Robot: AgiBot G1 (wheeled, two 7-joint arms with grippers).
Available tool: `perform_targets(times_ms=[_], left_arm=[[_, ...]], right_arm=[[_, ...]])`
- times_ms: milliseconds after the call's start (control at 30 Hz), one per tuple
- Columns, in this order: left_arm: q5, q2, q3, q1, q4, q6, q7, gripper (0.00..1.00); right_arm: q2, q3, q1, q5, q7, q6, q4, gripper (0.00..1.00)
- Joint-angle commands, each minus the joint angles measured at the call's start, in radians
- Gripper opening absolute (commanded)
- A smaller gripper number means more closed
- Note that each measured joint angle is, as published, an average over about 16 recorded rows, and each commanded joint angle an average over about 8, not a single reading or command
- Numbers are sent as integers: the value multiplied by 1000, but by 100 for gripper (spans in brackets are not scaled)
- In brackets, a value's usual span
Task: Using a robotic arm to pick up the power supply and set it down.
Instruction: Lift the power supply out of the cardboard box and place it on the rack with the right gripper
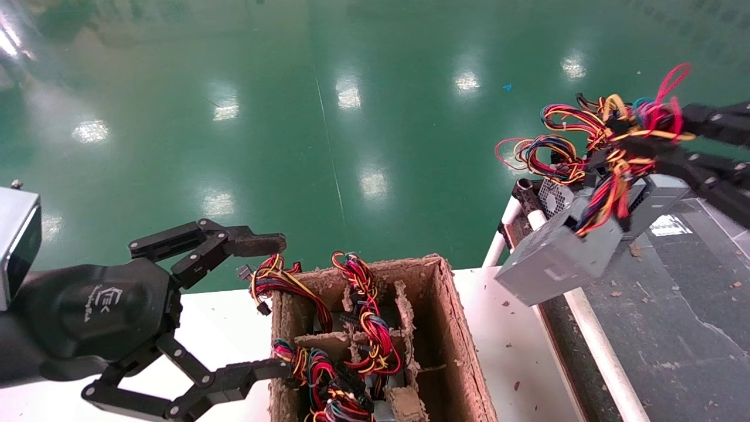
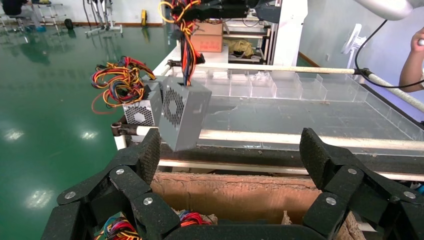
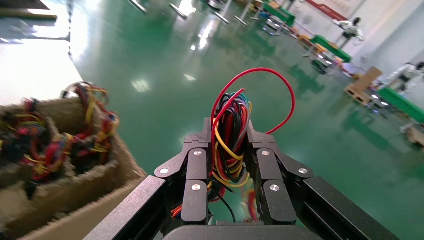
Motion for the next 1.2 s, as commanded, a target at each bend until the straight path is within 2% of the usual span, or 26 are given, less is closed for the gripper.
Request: perform_targets(times_ms=[33,267,633,967,1200], left_arm=[[0,0,0,0,0,0,0,100],[0,0,0,0,0,0,0,100],[0,0,0,0,0,0,0,100],[0,0,0,0,0,0,0,100],[0,0,0,0,0,0,0,100]], right_arm=[[14,12,-5,-3,-6,9,0,0],[50,83,-84,-13,-49,59,-11,0],[86,191,-227,-86,-96,149,1,0],[96,272,-335,-144,-91,166,5,0],[95,280,-372,-183,-95,173,13,0]])
